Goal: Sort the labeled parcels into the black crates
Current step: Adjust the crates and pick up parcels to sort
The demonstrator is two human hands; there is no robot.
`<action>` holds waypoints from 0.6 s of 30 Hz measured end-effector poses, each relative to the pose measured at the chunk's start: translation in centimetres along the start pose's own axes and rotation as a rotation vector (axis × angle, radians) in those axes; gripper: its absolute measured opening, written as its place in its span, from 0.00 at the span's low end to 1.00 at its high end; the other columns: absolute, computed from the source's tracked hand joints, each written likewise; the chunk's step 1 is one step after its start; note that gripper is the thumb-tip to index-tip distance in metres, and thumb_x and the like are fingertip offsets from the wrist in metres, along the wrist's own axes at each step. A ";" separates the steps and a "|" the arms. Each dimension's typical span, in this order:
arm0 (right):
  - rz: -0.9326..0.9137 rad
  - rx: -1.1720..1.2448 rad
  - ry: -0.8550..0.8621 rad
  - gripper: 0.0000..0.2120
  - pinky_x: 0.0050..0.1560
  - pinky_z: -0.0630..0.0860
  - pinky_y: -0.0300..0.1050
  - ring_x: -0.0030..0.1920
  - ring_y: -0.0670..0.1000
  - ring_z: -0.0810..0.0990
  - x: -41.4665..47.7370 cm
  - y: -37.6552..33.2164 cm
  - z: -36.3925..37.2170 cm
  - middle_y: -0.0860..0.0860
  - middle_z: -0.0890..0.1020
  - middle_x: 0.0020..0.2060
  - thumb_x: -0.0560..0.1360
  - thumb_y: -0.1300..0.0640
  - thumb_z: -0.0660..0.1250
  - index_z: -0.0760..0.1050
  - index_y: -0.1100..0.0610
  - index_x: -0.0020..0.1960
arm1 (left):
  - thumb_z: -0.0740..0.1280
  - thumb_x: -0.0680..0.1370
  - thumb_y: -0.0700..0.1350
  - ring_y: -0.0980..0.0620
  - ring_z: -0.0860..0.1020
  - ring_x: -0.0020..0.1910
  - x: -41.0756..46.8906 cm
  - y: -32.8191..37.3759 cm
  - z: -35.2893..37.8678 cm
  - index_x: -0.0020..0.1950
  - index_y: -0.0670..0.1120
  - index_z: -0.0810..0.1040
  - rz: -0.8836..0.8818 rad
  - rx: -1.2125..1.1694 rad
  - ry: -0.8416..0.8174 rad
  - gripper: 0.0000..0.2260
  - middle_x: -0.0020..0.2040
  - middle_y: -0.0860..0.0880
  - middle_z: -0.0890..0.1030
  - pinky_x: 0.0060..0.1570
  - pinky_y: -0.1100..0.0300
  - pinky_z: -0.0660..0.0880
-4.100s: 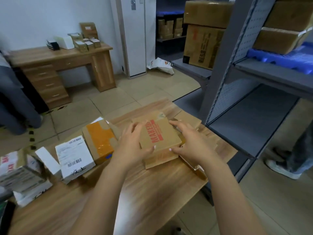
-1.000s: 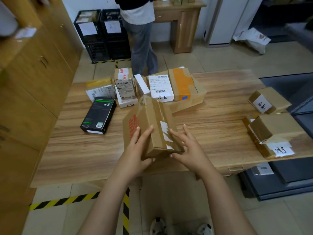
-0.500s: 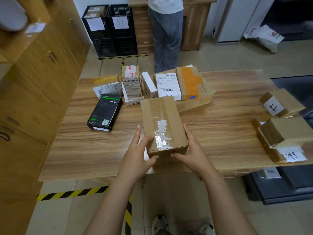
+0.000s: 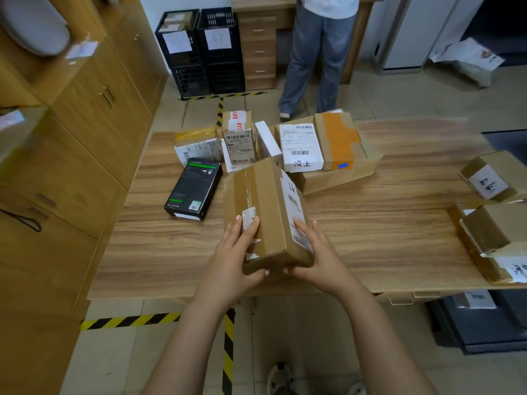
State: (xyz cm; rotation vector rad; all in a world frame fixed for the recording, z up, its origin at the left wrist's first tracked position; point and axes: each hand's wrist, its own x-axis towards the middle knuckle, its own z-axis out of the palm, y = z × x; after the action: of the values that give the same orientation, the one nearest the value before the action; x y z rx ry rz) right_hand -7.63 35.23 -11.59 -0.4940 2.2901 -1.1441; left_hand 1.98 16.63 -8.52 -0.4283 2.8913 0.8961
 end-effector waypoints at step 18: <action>0.060 0.073 0.051 0.47 0.59 0.64 0.34 0.67 0.48 0.66 0.5 0.0 2.1 0.48 0.62 0.65 0.69 0.61 0.77 0.56 0.36 0.76 | 0.79 0.67 0.51 0.51 0.52 0.78 -0.9 -1.0 -0.2 0.75 0.65 0.34 -0.074 -0.137 0.135 0.57 0.80 0.54 0.48 0.70 0.47 0.64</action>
State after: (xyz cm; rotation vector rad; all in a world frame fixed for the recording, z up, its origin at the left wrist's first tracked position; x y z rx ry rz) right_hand -6.77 33.65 -12.85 -0.3700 2.2814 -1.2188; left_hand 3.10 15.94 -8.75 -0.6266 2.9208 1.0975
